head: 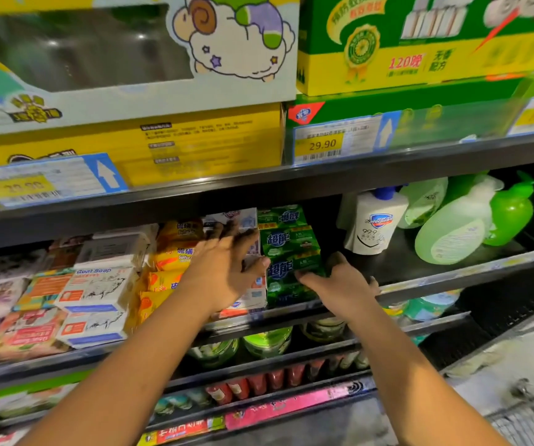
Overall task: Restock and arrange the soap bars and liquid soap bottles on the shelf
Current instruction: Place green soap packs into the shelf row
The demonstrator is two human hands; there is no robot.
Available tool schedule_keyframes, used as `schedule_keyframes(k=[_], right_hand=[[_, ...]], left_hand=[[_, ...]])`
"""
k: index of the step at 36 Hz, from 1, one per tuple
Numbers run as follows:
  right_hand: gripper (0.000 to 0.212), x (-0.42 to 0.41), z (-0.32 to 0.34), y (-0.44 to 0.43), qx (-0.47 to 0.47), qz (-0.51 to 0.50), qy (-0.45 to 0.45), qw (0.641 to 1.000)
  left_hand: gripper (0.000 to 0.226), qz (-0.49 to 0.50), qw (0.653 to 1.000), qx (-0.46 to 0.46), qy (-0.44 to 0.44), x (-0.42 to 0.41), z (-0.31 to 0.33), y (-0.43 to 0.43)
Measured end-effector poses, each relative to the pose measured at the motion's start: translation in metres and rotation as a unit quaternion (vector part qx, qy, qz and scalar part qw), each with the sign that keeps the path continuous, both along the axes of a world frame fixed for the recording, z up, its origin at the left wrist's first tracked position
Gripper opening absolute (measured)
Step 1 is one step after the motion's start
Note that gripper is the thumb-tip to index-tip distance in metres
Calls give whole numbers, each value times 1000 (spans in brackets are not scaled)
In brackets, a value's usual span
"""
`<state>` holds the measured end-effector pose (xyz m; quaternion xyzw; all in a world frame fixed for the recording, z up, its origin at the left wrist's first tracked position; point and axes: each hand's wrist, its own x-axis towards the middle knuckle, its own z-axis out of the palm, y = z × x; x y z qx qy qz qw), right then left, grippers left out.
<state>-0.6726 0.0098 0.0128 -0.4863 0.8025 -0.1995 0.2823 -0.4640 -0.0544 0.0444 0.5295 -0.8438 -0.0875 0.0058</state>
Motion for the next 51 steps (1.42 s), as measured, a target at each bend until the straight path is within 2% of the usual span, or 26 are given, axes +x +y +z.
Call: schedule_keyframes(k=[2, 4, 6, 9, 12, 14, 16, 18, 19, 22, 24, 26, 28, 30, 33, 35, 38, 40, 43, 45, 46, 47, 49, 51], right_hand=[[53, 1, 3, 2, -65, -27, -99, 993], [54, 4, 3, 4, -144, -48, -191, 970], [54, 6, 1, 5, -187, -40, -204, 960], [52, 3, 3, 8, -229, -31, -226, 946], [42, -4, 9, 24, -262, -62, -306, 913], [39, -11, 11, 38, -264, -85, -371, 886], [38, -17, 14, 50, -256, -122, -473, 834], [38, -19, 21, 60, -234, -146, -575, 770], [37, -20, 24, 65, -220, -143, -598, 757], [36, -16, 34, 85, -185, -89, -629, 750], [42, -14, 35, 96, -153, -58, -626, 762], [50, -18, 33, 105, -132, -41, -599, 789], [66, -27, 27, 114, -136, -6, -527, 839], [79, -35, 23, 121, -165, 33, -461, 871], [92, -37, 22, 124, -220, 52, -501, 836], [89, -30, 22, 124, -230, 83, -491, 836], [60, -18, 22, 122, -241, 55, -418, 874], [44, -13, 21, 119, -247, -2, -419, 874], [23, -4, 26, 117, -240, -70, -463, 850], [15, -3, 30, 117, -200, -87, -491, 844], [16, -3, 30, 118, -171, -78, -502, 844], [19, -5, 31, 118, -145, -62, -515, 843], [35, -7, 31, 119, -117, -15, -542, 832], [66, -11, 32, 119, -110, 43, -560, 820]], left_hand=[[68, -6, 1000, -1, 0, 1, 0, 0], [78, -9, 1000, -8, 0, 3, -1, 0], [84, -10, 1000, -9, 7, 4, -5, 0], [70, -18, 999, -13, 36, 7, -5, -5], [72, -21, 997, 20, 67, 9, 7, -5], [77, -36, 993, 9, 109, 10, 14, 1], [88, -84, 982, -14, 169, 9, 17, 14], [99, -171, 961, -23, 215, 2, 15, 30], [103, -224, 949, -40, 218, -4, 10, 37], [98, -330, 909, -138, 215, -27, -4, 57], [73, -336, 885, -173, 273, -36, -4, 64], [57, -321, 869, -157, 342, -36, -2, 68], [60, -261, 868, -39, 421, -32, 3, 76], [69, -168, 839, 125, 502, -29, 9, 88], [72, -94, 797, 252, 540, -36, 13, 101], [62, -53, 759, 315, 567, -42, 14, 106], [57, 28, 714, 357, 601, -48, 10, 111], [68, 34, 727, 357, 586, -44, 5, 111], [102, -46, 805, 322, 497, -31, -2, 107], [118, -96, 867, 257, 416, -24, -7, 105], [118, -116, 896, 198, 381, -21, -8, 104], [114, -133, 907, 149, 370, -19, -10, 103], [96, -140, 894, 148, 398, -15, -5, 104], [75, -90, 856, 203, 467, -11, 0, 108]])
